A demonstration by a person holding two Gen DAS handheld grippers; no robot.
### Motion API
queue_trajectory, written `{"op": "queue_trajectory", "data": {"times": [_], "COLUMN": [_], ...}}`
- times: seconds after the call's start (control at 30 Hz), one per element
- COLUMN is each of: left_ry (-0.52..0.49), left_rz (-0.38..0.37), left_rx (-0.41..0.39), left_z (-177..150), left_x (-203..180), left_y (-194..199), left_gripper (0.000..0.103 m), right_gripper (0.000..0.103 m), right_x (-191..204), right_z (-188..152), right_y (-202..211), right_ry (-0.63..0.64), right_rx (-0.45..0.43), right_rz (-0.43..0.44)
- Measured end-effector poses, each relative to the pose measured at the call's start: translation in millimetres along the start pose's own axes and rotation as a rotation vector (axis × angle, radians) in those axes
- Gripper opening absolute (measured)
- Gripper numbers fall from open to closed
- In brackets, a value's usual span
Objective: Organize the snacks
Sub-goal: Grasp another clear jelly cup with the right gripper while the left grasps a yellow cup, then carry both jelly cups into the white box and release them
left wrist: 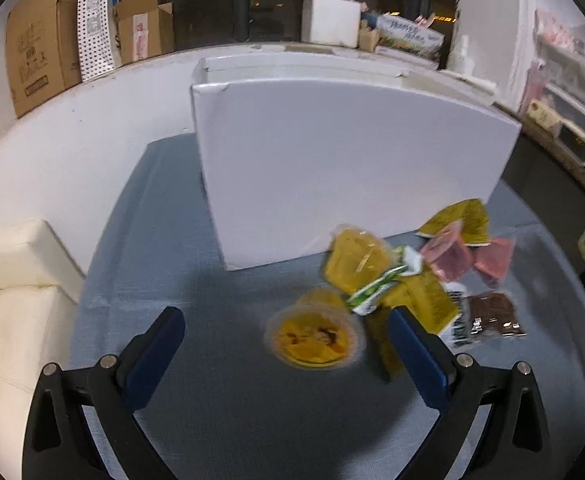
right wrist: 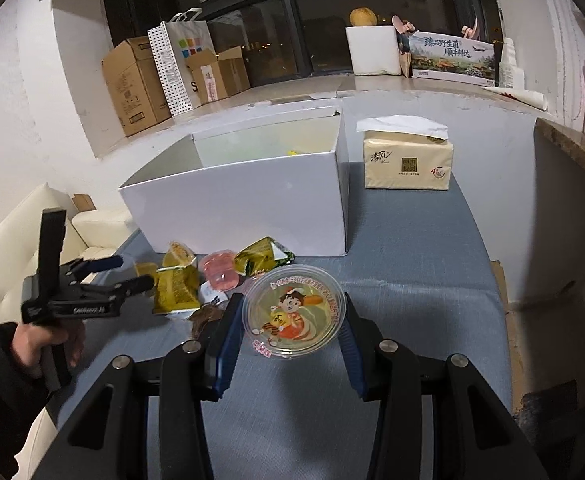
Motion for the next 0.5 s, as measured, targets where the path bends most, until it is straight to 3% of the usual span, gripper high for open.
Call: {"op": "queue_trajectory", "data": {"times": [0.03,0.07,0.1,0.17,0.5], "left_ry": [-0.006,-0.008,-0.01,-0.007,-0.004], "left_rz": [-0.015,-0.014,-0.009,-0.02,-0.06], "left_rx": [0.014,0.026,0.041,0.064,0.029], "left_z": [0,-1,-2,-4,-6], "left_x": [0,-1,-1,-1,0], "left_y": [-2,-4,-6,-9,13], "left_gripper": [0.091,0.076,0.071,0.048,0.048], "right_gripper": [0.048,0.048,0.048,0.048,0.048], "right_x": [1,1,1,1,14], "right_z": [0,0,1,1,1], "right_y": [1,1,2,1,-1], "right_ry": [0.002,0.003,0.004,0.0,0.009], "right_rx": [-0.003,-0.005,-0.008,-0.009,-0.013], "right_rz": [0.0,-0.001,-0.001,0.003,0.026]}}
Point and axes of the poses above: each gripper's, at about its wrist camera, not at the fingertips, and y roughly against the way its jaws point, x to its left, z to its top, the point moved 1 cm from there along -y, roughly the way its jaws point, and after that the axes turned 2 degrees about x, right-handed, at the moved point
